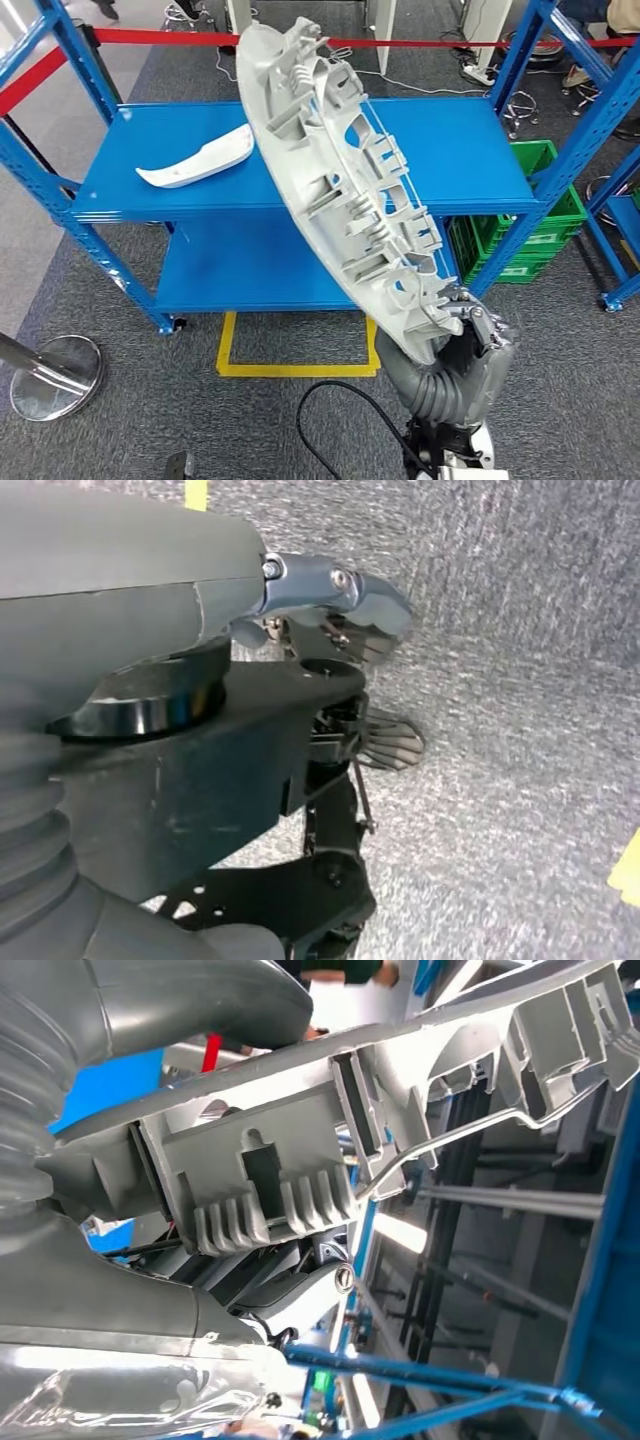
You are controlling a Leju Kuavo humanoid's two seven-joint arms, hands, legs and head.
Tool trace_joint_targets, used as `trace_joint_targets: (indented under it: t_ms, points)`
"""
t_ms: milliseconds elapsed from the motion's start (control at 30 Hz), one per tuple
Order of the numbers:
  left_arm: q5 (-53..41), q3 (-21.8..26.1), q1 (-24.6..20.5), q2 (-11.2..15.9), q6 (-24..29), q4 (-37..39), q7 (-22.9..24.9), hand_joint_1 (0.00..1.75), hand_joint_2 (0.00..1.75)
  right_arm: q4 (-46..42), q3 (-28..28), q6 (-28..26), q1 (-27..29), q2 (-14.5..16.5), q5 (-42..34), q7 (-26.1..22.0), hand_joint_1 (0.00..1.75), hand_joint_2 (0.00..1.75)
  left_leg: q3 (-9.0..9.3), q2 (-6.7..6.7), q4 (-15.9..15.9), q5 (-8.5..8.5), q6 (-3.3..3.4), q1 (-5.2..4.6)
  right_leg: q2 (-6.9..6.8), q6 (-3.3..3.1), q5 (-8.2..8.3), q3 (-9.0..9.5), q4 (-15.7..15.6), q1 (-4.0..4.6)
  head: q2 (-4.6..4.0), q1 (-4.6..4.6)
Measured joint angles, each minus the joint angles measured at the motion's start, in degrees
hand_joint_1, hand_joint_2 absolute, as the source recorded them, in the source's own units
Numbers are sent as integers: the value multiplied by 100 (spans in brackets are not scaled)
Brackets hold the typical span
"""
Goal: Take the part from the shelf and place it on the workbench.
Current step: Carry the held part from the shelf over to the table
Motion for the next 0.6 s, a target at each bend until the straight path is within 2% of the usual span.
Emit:
trace_joint_targets:
  t_ms: [33, 67, 100, 133, 200, 233, 267, 300, 333, 367, 400, 433, 467, 533, 567, 600]
  points:
    - [-5, 1, 11, -2, 2, 0, -2, 0, 175, 1, 1, 0, 4, -2, -1, -1, 175, 175, -44, 8, -14, 43, 44, -4, 2, 33, 37, -31, -9, -15, 0, -4]
    - [-8, 3, 25, -1, 5, 0, -3, 0, 175, 1, 2, 0, 10, -4, -2, -1, 175, 175, -83, 18, -22, 99, 89, -5, 2, 66, -22, -68, 20, -28, 0, -2]
    - [-10, 5, 34, -1, 9, -1, -4, 0, 175, 1, 3, 0, 13, -8, -2, -1, 175, 175, -133, 29, -31, 162, 136, 0, 3, 96, -190, -123, 148, -37, 0, 1]
    - [-14, 7, 35, -2, 11, -1, -4, 0, 175, 1, 3, 0, 15, -11, -3, -1, 175, 175, -193, 39, -35, 226, 169, 8, 2, 119, -455, -198, 395, -43, 0, 9]
    - [-20, 8, 31, -1, 12, -2, -5, 0, 175, 1, 4, 0, 12, -16, -4, -1, 175, 175, -335, 42, -31, 350, 202, 7, 0, 152, -1002, -339, 1107, -45, 0, 25]
    - [-22, 8, 31, -1, 12, -2, -6, 0, 175, 1, 4, 0, 12, -18, -5, -1, 175, 175, -414, 44, -27, 414, 199, 6, 0, 162, -1115, -360, 1402, -46, 0, 28]
    - [-21, 8, 32, -1, 12, -2, -6, 0, 175, 2, 4, 0, 13, -21, -5, -1, 175, 175, -497, 47, -23, 477, 193, 6, 0, 167, -1092, -306, 1542, -46, 0, 29]
    - [-21, 9, 33, -1, 12, -2, -6, 0, 175, 2, 4, 0, 14, -24, -6, 0, 175, 175, -581, 49, -17, 540, 182, 7, 0, 168, -970, -164, 1496, -46, 0, 29]
    - [-21, 9, 33, -2, 12, -2, -6, 0, 175, 2, 4, 0, 13, -27, -7, 0, 175, 175, -661, 49, -10, 602, 166, 10, -1, 166, -818, 80, 1251, -47, 0, 29]
    - [-21, 10, 32, -4, 12, -3, -6, 0, 175, 2, 4, 0, 8, -29, -6, 1, 175, 175, -730, 46, 1, 658, 143, 10, -2, 163, -760, 383, 867, -47, 1, 31]
    - [-21, 10, 32, -7, 12, -3, -6, 0, 175, 1, 5, 1, 1, -30, -5, 1, 175, 175, -784, 43, 17, 708, 115, 7, 5, 151, -776, 687, 442, -41, 0, 28]
    - [-21, 11, 32, -10, 11, -4, -6, 0, 175, 1, 6, 1, -1, -32, -4, 1, 175, 175, -816, 40, 25, 758, 84, 2, 10, 134, -829, 894, 118, -32, 0, 25]
    - [-22, 11, 31, -11, 11, -5, -6, 0, 175, 1, 8, 1, -4, -33, -3, 2, 175, 175, -831, 39, 28, 805, 52, 1, 19, 106, -896, 997, -73, -18, 1, 27]
    - [-27, 12, 32, -10, 11, -7, -6, 0, 175, 2, 11, -2, 0, -37, 3, 6, 175, 175, -849, 36, 20, 886, -13, 11, 19, 14, -853, 961, -118, -6, 0, 36]
    - [-32, 12, 33, -8, 11, -7, -6, 0, 175, 2, 13, -7, 0, -37, 7, 10, 175, 175, -874, 35, 51, 837, -47, 20, 10, -41, -805, 923, -116, -9, 0, 40]
    - [-36, 12, 35, -6, 10, -7, -6, 0, 175, 2, 13, -14, 0, -37, 11, 15, 175, 175, -923, 33, 162, 677, -78, 25, -1, -95, -741, 874, -121, -16, 0, 28]
